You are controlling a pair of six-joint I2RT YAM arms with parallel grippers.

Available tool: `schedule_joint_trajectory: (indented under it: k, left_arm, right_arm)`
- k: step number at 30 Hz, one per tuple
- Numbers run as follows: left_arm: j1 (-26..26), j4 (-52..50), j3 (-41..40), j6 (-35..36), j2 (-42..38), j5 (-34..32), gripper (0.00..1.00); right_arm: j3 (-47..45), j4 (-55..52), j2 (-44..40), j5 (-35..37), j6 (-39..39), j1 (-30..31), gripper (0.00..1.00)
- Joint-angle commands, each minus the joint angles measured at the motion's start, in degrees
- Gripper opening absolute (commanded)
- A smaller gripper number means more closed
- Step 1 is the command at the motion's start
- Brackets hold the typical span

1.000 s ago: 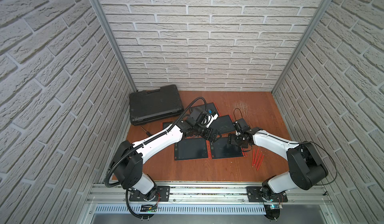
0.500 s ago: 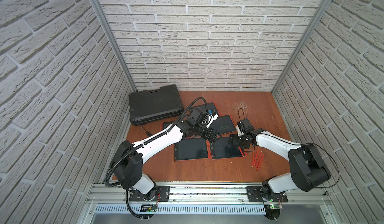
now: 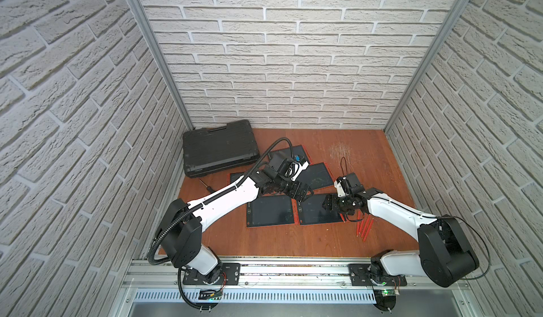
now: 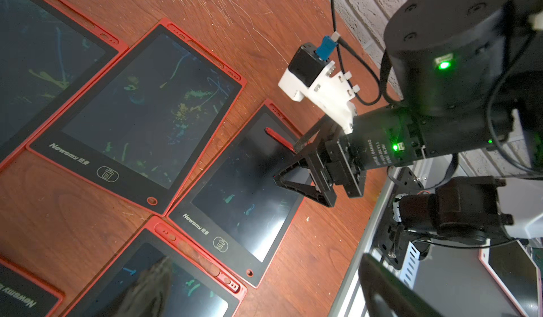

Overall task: Place the stylus back onto the writing tablet
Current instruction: Adjust the stylus on the writing tablet.

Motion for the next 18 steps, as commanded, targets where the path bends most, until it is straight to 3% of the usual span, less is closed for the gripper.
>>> schedule_joint_trajectory:
  k: [1,18]
  left_arm:
    - [-0.4,0.4,1.6,0.8,0.5,-0.3,0.98]
    - [-1.1,-0.1,1.7,1.2,0.6,-1.2,0.98]
  right_arm:
    - [-0.7,1.7,0.2,-0.4,0.2,0.5,0.79]
    - [3.1,-0.4,3.9,7.4,1.1,0.0,0.79]
